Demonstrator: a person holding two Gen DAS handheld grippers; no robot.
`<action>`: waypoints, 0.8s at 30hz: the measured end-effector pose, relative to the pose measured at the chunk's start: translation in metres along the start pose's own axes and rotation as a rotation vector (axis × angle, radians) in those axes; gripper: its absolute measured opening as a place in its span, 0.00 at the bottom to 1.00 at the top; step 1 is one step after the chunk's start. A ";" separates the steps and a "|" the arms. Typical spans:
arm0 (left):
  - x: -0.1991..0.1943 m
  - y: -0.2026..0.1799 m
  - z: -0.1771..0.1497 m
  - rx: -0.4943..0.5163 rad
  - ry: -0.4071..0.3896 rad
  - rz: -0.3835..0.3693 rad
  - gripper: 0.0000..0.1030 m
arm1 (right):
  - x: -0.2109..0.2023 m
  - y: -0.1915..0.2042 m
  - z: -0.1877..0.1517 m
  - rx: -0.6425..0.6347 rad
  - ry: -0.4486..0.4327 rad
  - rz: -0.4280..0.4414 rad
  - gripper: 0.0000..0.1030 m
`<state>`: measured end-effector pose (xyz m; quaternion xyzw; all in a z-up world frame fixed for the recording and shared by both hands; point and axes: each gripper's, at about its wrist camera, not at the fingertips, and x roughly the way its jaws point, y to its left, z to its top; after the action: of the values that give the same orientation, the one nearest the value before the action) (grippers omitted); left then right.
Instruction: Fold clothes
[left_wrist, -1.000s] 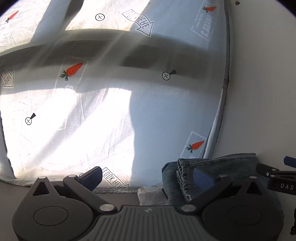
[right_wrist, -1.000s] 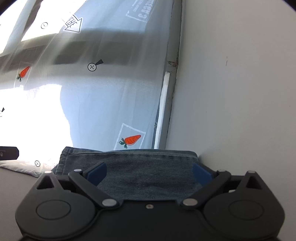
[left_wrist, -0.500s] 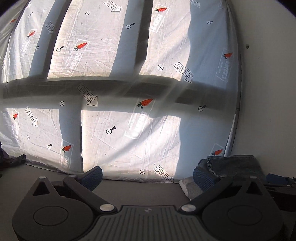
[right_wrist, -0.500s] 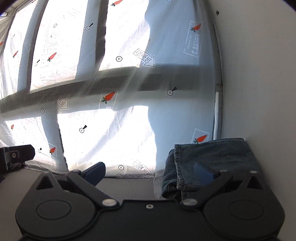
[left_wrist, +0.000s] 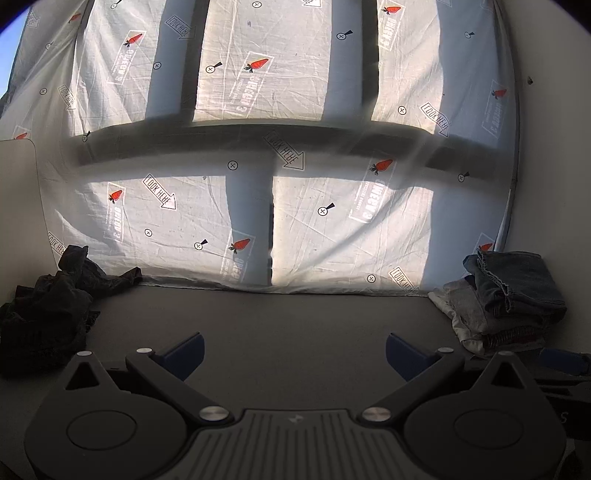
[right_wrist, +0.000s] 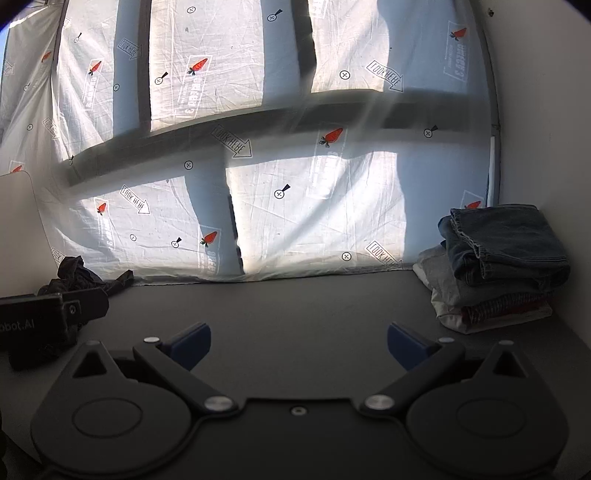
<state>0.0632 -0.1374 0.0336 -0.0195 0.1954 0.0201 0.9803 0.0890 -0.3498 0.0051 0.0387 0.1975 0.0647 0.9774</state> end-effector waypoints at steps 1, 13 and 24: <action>-0.007 0.013 -0.004 0.004 0.008 0.004 1.00 | -0.009 0.018 -0.007 -0.002 0.015 -0.002 1.00; -0.067 0.116 -0.042 0.015 0.087 -0.022 1.00 | -0.075 0.140 -0.058 -0.029 0.142 -0.062 1.00; -0.074 0.144 -0.053 0.014 0.119 -0.067 1.00 | -0.088 0.160 -0.066 -0.031 0.141 -0.168 1.00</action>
<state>-0.0319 0.0013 0.0083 -0.0204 0.2525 -0.0155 0.9673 -0.0353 -0.2009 -0.0056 0.0024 0.2672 -0.0119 0.9636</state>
